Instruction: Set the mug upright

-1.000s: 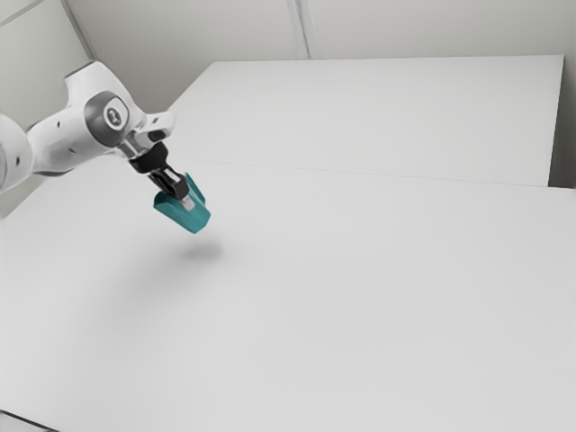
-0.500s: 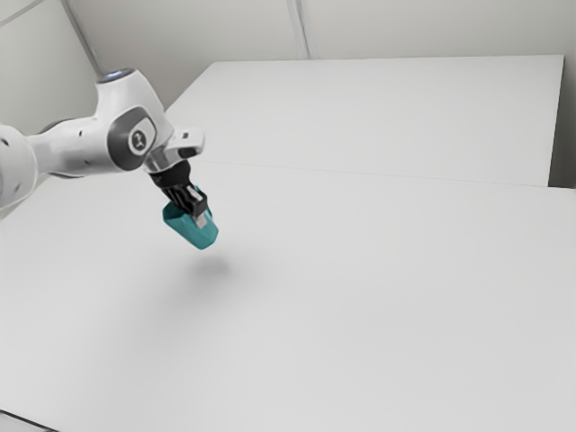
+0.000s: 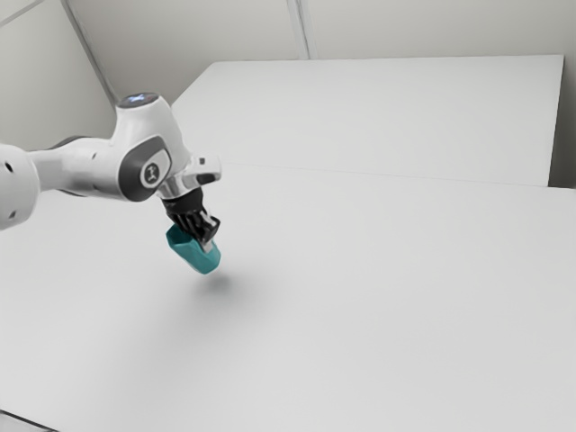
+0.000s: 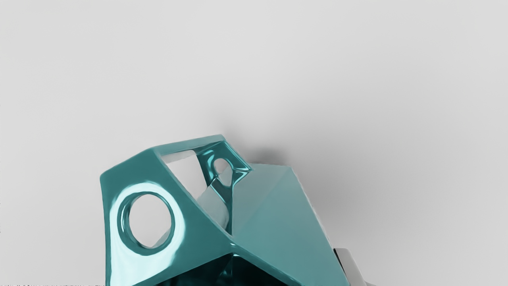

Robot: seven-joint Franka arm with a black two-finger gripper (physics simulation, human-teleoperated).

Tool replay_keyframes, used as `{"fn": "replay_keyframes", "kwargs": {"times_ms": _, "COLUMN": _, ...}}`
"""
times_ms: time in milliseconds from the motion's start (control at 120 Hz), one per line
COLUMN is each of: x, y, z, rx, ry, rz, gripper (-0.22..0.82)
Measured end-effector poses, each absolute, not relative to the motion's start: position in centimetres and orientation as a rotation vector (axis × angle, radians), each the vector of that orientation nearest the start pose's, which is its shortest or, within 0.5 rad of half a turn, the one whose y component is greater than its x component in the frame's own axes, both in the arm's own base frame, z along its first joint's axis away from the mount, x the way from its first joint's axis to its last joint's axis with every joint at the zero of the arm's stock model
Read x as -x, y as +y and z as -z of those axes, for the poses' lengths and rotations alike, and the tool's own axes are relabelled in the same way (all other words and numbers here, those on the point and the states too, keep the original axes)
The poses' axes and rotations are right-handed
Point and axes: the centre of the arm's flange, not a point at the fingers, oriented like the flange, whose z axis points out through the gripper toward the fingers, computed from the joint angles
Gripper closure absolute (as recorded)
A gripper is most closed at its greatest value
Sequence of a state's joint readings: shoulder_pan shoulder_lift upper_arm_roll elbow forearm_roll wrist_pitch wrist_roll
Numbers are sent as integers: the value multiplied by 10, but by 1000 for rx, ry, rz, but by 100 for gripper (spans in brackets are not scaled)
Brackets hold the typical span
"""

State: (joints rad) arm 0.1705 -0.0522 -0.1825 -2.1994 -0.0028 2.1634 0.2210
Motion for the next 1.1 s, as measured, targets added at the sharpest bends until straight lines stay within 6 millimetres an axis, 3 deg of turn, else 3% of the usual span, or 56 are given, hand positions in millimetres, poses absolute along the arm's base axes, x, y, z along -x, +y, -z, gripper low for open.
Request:
{"fn": "replay_keyframes", "kwargs": {"times_ms": 667, "x": -500, "y": -38, "z": -373, "rx": 3056, "ry": 131, "rz": -23, "gripper": 78}}
{"fn": "replay_keyframes", "kwargs": {"times_ms": 1100, "x": -494, "y": -44, "z": -350, "rx": 3061, "ry": -3, "rz": -60, "gripper": 78}}
